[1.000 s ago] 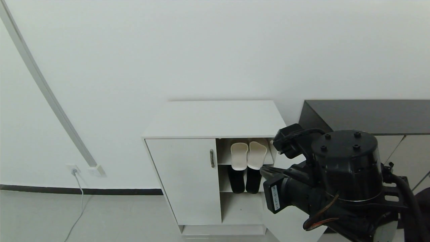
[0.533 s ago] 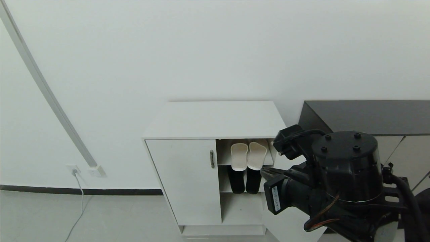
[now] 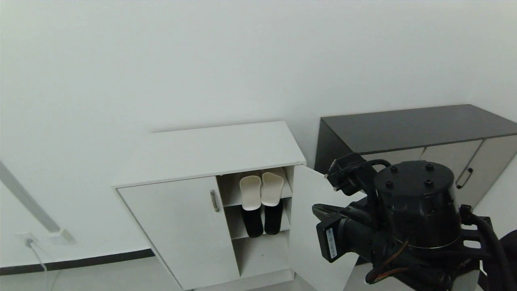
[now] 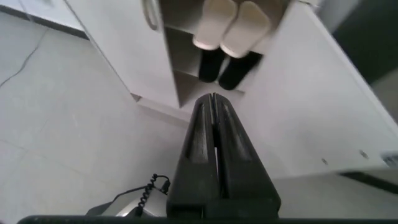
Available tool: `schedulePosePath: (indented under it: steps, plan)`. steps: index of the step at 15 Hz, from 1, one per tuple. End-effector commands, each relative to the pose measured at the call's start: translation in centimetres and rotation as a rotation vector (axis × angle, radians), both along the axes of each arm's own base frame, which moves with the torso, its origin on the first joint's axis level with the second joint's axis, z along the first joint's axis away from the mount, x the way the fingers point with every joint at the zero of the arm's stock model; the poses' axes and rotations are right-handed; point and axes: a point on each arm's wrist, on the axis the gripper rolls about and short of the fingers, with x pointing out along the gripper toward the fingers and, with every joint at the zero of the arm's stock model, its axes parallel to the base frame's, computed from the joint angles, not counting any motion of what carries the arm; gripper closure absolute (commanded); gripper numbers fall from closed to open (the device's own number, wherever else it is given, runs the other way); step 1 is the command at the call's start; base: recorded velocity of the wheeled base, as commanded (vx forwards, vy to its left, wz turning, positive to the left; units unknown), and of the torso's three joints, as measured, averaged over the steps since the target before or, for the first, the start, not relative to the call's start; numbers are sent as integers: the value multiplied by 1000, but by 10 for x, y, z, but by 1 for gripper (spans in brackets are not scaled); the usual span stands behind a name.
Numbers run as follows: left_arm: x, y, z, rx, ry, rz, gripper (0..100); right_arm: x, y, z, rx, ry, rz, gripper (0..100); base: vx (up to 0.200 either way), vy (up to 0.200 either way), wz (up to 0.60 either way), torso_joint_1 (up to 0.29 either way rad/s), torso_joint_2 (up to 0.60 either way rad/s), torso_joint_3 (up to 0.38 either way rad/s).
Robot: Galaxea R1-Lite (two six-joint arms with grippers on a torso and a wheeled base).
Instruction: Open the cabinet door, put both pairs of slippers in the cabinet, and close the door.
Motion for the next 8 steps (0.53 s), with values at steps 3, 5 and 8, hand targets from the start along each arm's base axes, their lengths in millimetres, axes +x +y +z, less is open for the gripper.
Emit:
schedulePosePath:
  steps: [3, 5, 8]
  plan:
    - [0, 0, 0, -1, 1, 0, 100, 1, 0, -1, 2, -4, -4, 100, 0, 0, 0, 0, 0, 0]
    - [0, 0, 0, -1, 1, 0, 100, 2, 1, -1, 1, -3, -4, 100, 0, 0, 0, 0, 0, 0]
    - [0, 0, 0, -1, 1, 0, 100, 2, 1, -1, 1, -3, -4, 100, -133, 0, 0, 0, -3, 3]
